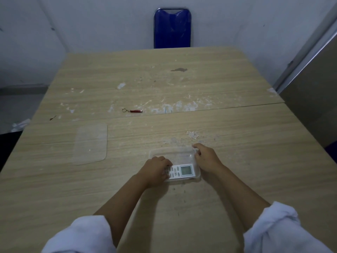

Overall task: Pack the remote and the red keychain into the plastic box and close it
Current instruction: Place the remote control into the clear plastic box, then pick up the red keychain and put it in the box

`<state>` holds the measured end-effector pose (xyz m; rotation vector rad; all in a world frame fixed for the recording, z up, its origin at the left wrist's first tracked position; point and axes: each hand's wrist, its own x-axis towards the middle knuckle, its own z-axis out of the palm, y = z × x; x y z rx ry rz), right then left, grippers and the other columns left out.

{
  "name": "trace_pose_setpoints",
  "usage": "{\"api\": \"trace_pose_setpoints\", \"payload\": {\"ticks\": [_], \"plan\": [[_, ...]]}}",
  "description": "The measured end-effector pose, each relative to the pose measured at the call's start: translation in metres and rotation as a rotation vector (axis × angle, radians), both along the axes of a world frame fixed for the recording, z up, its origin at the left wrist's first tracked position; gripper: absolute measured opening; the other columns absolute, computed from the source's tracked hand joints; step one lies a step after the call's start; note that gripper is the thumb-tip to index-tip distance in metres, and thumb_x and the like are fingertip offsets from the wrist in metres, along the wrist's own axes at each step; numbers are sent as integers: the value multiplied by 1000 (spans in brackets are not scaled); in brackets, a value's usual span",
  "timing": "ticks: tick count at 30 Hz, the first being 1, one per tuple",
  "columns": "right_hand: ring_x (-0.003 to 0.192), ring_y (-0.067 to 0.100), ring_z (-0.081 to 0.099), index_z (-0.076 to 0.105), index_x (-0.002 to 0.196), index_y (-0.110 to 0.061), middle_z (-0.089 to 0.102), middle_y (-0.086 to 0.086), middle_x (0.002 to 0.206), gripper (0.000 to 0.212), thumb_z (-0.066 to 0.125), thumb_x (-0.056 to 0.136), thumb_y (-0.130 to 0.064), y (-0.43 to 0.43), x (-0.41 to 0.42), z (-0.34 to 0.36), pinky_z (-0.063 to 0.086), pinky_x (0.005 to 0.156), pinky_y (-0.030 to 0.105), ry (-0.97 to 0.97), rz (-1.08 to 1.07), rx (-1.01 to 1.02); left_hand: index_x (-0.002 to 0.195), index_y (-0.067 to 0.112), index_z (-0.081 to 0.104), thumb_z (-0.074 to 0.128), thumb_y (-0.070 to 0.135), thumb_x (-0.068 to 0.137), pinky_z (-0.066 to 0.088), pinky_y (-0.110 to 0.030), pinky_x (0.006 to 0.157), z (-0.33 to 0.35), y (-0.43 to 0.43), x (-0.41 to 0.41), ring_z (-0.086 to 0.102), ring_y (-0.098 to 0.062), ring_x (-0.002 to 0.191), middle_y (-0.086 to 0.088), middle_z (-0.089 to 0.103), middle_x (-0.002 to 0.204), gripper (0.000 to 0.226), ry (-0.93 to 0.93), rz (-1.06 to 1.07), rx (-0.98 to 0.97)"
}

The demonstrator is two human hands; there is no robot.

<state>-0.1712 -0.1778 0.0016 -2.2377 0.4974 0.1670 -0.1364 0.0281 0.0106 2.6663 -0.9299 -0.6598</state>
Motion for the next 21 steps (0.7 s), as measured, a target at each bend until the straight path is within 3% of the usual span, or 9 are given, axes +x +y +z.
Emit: {"api": "trace_pose_setpoints", "payload": {"ticks": [6,12,17,21], "plan": [[109,27,59,55,126,-12,60,13,126,35,51,91,-13,2,14,2,50,94,38,37,59,-116,126,18,54,55,24,86,41,-37,98,6,6,9,50,-26,118,-7,56,130,40,-51,4,-76],[110,30,57,57,121,-9,57,16,125,34,51,92,-25,20,58,5,48,95,40,-3,86,-199,124,17,54,57,23,86,43,-41,101,9,32,42,51,-23,116,-7,54,128,39,-135,252,-340],[109,32,55,60,117,-5,59,18,120,31,51,92,-21,56,112,1,44,93,37,-46,278,-238,126,12,54,53,28,91,42,-39,100,-8,67,87,50,-27,119,-11,54,131,38,-166,410,-230],[108,32,55,61,115,-5,62,17,116,28,52,90,-15,88,156,-4,45,91,38,-114,342,-240,132,12,47,52,31,87,36,-42,106,-18,89,117,39,-31,131,-13,44,142,49,-133,412,-69]]}}
